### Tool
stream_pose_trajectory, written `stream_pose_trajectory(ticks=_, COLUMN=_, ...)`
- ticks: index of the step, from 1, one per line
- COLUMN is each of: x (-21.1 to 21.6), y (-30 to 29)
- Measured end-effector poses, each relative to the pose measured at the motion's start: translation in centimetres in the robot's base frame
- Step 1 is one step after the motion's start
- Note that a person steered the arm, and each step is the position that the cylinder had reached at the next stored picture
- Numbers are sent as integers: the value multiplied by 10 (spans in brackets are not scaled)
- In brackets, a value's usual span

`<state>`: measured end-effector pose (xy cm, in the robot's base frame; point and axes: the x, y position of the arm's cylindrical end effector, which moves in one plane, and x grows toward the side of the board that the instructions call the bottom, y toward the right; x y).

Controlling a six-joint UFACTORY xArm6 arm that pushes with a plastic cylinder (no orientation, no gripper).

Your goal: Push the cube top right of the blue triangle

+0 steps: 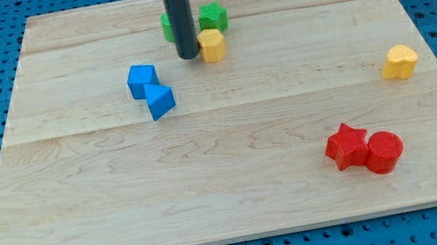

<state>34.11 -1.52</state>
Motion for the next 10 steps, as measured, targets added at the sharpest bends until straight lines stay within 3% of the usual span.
stream_pose_trajectory(ticks=3, x=9, y=27)
stream_pose_trajectory(ticks=4, x=-7, y=-23)
stream_pose_trajectory(ticks=5, x=-28, y=-126)
stream_pose_trajectory(ticks=6, x=6, y=-198)
stream_pose_trajectory(ticks=8, x=75, y=-68)
stream_pose_trajectory(ticks=9, x=45, y=-53)
stream_pose_trajectory(ticks=10, x=44, y=-88)
